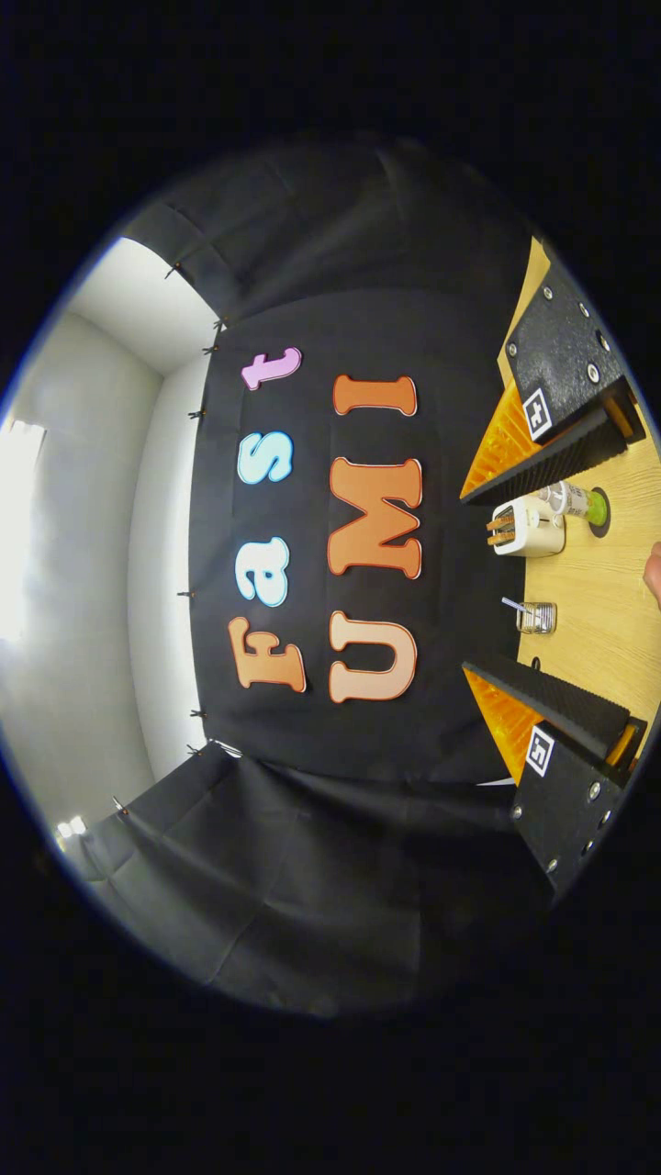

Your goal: Take the bottle from table, then pour the juice into the cup, finally place the bottle on the coaster

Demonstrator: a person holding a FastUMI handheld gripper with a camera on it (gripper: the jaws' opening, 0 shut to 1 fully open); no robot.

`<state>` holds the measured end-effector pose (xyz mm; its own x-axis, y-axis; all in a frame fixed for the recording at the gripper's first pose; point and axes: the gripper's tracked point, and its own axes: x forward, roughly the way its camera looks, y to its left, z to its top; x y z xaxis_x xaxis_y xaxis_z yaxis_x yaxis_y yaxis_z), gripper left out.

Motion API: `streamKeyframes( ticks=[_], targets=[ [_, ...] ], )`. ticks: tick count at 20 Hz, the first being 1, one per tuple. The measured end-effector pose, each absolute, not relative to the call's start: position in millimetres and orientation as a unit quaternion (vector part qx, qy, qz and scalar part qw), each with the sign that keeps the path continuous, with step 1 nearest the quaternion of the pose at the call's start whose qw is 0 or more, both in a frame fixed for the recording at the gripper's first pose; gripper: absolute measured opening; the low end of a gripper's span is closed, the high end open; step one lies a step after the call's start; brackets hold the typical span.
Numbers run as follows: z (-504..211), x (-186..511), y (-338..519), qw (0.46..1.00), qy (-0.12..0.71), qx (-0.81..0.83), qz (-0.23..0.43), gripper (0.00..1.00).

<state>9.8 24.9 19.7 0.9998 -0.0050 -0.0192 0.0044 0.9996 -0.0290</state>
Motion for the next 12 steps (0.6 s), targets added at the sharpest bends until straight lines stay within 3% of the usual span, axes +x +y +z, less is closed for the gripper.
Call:
streamKeyframes(
  ticks=[12],
  targets=[
    [25.1,6.1,28.3,0.999,0.003,-0.038,0.012,0.98]
  ],
)
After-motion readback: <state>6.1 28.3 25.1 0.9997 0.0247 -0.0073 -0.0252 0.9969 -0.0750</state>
